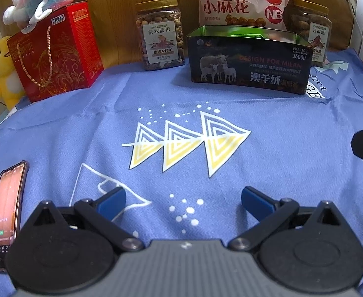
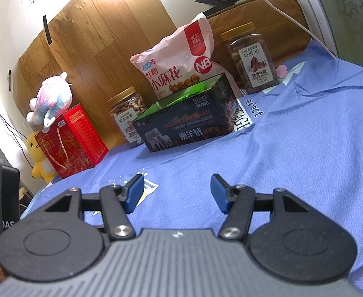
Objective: Organize snacks
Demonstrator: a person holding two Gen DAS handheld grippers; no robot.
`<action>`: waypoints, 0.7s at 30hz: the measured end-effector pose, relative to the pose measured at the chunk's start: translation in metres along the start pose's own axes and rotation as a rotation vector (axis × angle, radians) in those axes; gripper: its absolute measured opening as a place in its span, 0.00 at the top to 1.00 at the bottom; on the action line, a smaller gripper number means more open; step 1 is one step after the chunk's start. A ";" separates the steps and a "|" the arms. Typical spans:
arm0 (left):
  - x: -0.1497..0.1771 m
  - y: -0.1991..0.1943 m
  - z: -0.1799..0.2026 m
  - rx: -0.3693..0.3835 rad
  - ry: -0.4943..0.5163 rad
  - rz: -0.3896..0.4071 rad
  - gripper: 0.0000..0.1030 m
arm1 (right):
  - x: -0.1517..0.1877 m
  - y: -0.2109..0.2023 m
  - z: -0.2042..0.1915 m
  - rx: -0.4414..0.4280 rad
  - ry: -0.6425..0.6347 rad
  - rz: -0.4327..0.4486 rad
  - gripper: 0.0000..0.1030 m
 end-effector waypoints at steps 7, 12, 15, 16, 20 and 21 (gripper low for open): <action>0.000 -0.001 0.000 -0.001 0.002 0.003 0.00 | 0.002 0.000 0.000 0.002 -0.001 0.001 0.40; 0.000 -0.001 0.000 -0.004 0.004 0.006 0.00 | 0.001 0.000 0.001 0.001 0.001 0.000 0.40; 0.000 -0.002 0.001 -0.009 0.006 0.010 0.00 | 0.001 0.000 0.001 0.001 0.000 0.000 0.40; 0.000 -0.002 0.001 -0.011 0.006 0.012 0.00 | 0.001 0.000 0.001 0.001 0.000 -0.001 0.40; -0.001 -0.002 0.000 -0.012 0.006 0.017 0.00 | 0.001 0.000 0.001 0.001 0.000 0.000 0.40; -0.001 -0.002 -0.001 -0.013 0.006 0.018 0.00 | 0.001 0.000 0.000 0.002 0.000 0.000 0.40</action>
Point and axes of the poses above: each gripper's, at about its wrist camera, not at the fingertips, and y roughly the way its jaws point, z to its right, x to its underside, the point moved 7 cm from there along y, roughly the way its jaws point, and after that the axes turned 10 degrees about -z, right-handed, at the moved point
